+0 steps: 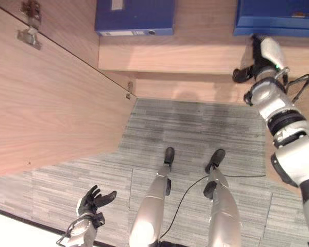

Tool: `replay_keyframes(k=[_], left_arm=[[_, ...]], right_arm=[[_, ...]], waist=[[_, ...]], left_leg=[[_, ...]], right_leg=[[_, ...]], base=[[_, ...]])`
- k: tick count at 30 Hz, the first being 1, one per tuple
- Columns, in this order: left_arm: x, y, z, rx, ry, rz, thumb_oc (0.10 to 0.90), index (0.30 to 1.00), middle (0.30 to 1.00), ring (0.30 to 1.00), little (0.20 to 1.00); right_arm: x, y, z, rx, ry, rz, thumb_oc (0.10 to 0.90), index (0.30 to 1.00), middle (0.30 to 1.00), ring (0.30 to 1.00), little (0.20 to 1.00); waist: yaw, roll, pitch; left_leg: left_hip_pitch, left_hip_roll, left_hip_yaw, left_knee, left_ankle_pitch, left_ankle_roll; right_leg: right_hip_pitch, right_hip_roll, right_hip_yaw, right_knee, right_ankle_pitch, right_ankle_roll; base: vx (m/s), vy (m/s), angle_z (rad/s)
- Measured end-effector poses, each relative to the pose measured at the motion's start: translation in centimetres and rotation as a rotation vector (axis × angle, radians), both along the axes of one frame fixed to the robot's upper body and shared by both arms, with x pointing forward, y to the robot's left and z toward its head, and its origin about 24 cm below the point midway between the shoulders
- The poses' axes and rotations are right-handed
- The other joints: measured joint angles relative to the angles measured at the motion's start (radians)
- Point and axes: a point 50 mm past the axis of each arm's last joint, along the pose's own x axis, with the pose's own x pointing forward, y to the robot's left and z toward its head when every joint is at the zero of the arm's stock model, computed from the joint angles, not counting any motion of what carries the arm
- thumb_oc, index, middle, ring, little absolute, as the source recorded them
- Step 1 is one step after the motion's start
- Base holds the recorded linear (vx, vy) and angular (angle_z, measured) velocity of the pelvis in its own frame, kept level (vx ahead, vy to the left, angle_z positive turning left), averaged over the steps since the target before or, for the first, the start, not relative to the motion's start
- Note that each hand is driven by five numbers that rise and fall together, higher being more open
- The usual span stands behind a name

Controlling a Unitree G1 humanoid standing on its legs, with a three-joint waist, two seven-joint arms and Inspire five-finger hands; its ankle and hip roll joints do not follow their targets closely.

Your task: Put the empty folder in the office cabinet

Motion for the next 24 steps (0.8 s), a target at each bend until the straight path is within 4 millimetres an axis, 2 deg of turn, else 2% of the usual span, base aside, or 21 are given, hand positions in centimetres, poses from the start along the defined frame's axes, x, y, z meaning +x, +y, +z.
replay_keyframes(k=[2, 5, 8, 11, 13, 17, 19, 21, 22, 23, 24], left_arm=[[0.0, 0.0, 0.0, -0.006, 0.002, -0.012, 0.800, 0.900, 0.900, 0.900, 0.900], [-0.6, -0.3, -0.6, -0.028, 0.052, -0.052, 0.800, 0.900, 0.900, 0.900, 0.900], [-1.2, -0.3, -1.1, -0.030, 0.097, -0.078, 0.800, 0.900, 0.900, 0.900, 0.900], [-2.3, -0.2, -1.9, -0.043, 0.155, -0.075, 0.800, 0.900, 0.900, 0.900, 0.900], [-2.9, 0.1, -2.3, -0.040, 0.202, -0.061, 0.800, 0.900, 0.900, 0.900, 0.900], [-4.0, 0.3, -3.2, -0.058, 0.269, -0.007, 0.800, 0.900, 0.900, 0.900, 0.900], [-4.9, 0.1, -3.7, -0.082, 0.305, 0.020, 0.800, 0.900, 0.900, 0.900, 0.900], [-6.0, -0.3, -4.3, -0.082, 0.371, -0.003, 0.800, 0.900, 0.900, 0.900, 0.900], [-6.4, -0.4, -4.5, -0.080, 0.401, -0.031, 0.800, 0.900, 0.900, 0.900, 0.900], [-6.8, -0.5, -4.8, -0.078, 0.444, -0.060, 0.800, 0.900, 0.900, 0.900, 0.900], [-6.9, -0.5, -4.8, -0.074, 0.459, -0.080, 0.800, 0.900, 0.900, 0.900, 0.900]], right_arm=[[-0.2, -0.6, -1.8, -0.007, 0.082, 0.000, 0.800, 0.900, 0.900, 0.900, 0.900], [-0.9, -1.2, -5.8, -0.008, 0.261, 0.005, 0.800, 0.900, 0.900, 0.900, 0.900], [-1.6, -1.8, -8.1, 0.010, 0.366, 0.007, 0.800, 0.900, 0.900, 0.900, 0.900], [-2.4, -2.3, -10.6, 0.052, 0.481, 0.009, 0.800, 0.900, 0.900, 0.900, 0.900], [-3.3, -2.7, -12.9, 0.108, 0.573, -0.001, 0.800, 0.900, 0.900, 0.900, 0.900], [-5.5, -3.2, -17.4, 0.224, 0.675, -0.046, 0.800, 0.900, 0.900, 0.900, 0.900], [-6.7, -2.9, -19.7, 0.315, 0.720, -0.057, 0.800, 0.900, 0.900, 0.900, 0.900], [-8.7, -1.8, -23.1, 0.395, 0.785, -0.037, 0.800, 0.900, 0.900, 0.900, 0.900], [-9.8, -1.1, -24.8, 0.422, 0.826, -0.031, 0.800, 0.900, 0.900, 0.900, 0.900], [-12.0, 0.0, -27.5, 0.495, 0.881, -0.033, 0.800, 0.900, 0.900, 0.900, 0.900], [-13.7, 0.6, -29.4, 0.548, 0.916, -0.041, 0.800, 0.900, 0.900, 0.900, 0.900]], waist=[[0.001, 0.002, -0.001], [-0.006, 0.010, -0.034], [-0.006, 0.018, -0.050], [-0.014, 0.011, -0.093], [-0.020, 0.011, -0.096], [-0.050, -0.010, -0.111], [-0.064, -0.032, -0.130], [-0.075, -0.066, -0.161], [-0.090, -0.091, -0.191], [-0.110, -0.123, -0.227], [-0.122, -0.147, -0.256]], left_leg=[[0.039, 0.000, -0.002, 0.001, -0.006, 0.003], [0.097, -0.001, -0.004, 0.001, -0.022, 0.010], [0.148, -0.010, -0.003, 0.000, -0.031, 0.018], [0.170, -0.017, 0.001, 0.001, -0.040, 0.025], [0.200, -0.018, -0.001, -0.001, -0.046, 0.030], [0.238, -0.021, 0.005, 0.002, -0.059, 0.038], [0.267, -0.026, 0.010, -0.003, -0.068, 0.042], [0.314, -0.021, 0.031, -0.026, -0.076, 0.043], [0.325, -0.018, 0.035, -0.035, -0.079, 0.042], [0.352, -0.016, 0.036, -0.052, -0.080, 0.042], [0.363, -0.017, 0.042, -0.056, -0.084, 0.043]], right_leg=[[0.044, 0.000, -0.003, -0.001, -0.007, 0.007], [0.108, -0.003, -0.001, -0.009, -0.022, 0.026], [0.167, -0.004, 0.002, -0.031, -0.018, 0.031], [0.193, -0.009, 0.005, -0.042, -0.015, 0.035], [0.232, -0.006, 0.001, -0.059, -0.012, 0.040], [0.287, 0.001, 0.010, -0.100, -0.001, 0.056], [0.309, 0.002, 0.020, -0.117, 0.001, 0.057], [0.364, 0.009, 0.025, -0.162, 0.009, 0.066], [0.369, 0.013, 0.025, -0.180, 0.009, 0.067], [0.404, 0.020, 0.025, -0.209, 0.009, 0.069], [0.414, 0.024, 0.025, -0.213, 0.009, 0.069]], base=[[0.03, 0.030, 0.04], [0.03, 0.052, 0.04], [-0.04, 0.048, 0.02], [-0.02, 0.032, 0.02], [0.00, 0.000, 0.00], [0.03, 0.022, -0.02], [0.09, 0.025, -0.12], [0.08, 0.021, -0.27], [0.08, 0.043, -0.17], [0.08, 0.047, -0.14], [0.11, 0.067, -0.04]])
